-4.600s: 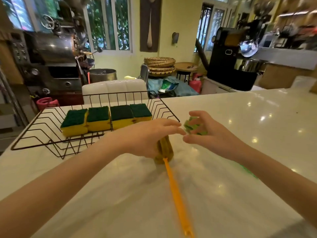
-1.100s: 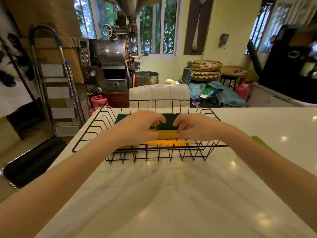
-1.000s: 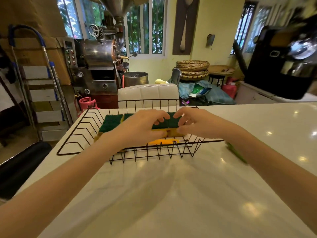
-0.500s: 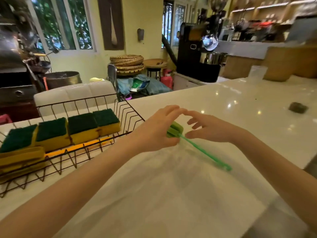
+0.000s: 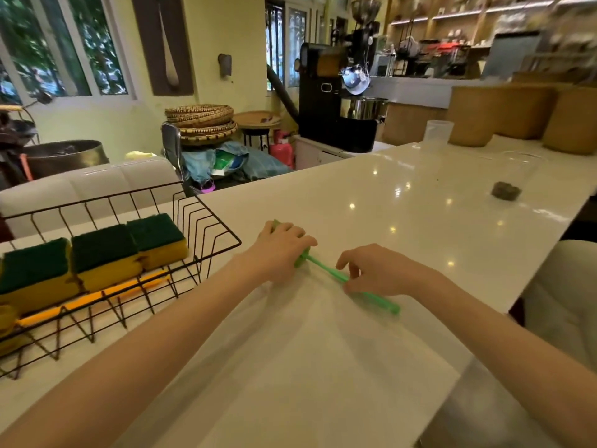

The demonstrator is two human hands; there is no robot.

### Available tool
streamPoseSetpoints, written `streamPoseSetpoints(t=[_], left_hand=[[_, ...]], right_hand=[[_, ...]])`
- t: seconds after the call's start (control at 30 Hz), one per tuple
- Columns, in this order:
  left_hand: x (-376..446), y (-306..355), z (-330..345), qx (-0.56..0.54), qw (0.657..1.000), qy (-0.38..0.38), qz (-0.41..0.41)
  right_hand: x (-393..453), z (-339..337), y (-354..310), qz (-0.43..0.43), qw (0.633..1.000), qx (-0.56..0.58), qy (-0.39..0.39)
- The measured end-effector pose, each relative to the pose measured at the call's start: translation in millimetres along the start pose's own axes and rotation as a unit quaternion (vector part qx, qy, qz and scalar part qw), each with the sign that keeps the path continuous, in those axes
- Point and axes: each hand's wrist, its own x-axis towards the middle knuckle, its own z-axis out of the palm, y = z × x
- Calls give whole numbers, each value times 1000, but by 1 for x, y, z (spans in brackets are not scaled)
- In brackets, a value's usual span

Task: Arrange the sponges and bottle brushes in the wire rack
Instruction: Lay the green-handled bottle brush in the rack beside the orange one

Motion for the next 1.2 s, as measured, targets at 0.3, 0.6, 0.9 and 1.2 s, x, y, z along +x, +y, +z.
streamPoseSetpoints(t=[0.3,0.6,0.9,1.2], left_hand=[[-4,0,-15,33,995,88,22],[-33,-25,-58,43,979,199,2],[-106,-70,-92,125,964,188,-139],[-176,-101,-79,83,875,384,-282]], right_hand=[[-8,-10,1,-20,999,-33,33],[-9,-49,-27,-81,992,-46,88],[18,-52,-101,-199,963,-33,179],[46,-31,-170,-281,938,147,140]])
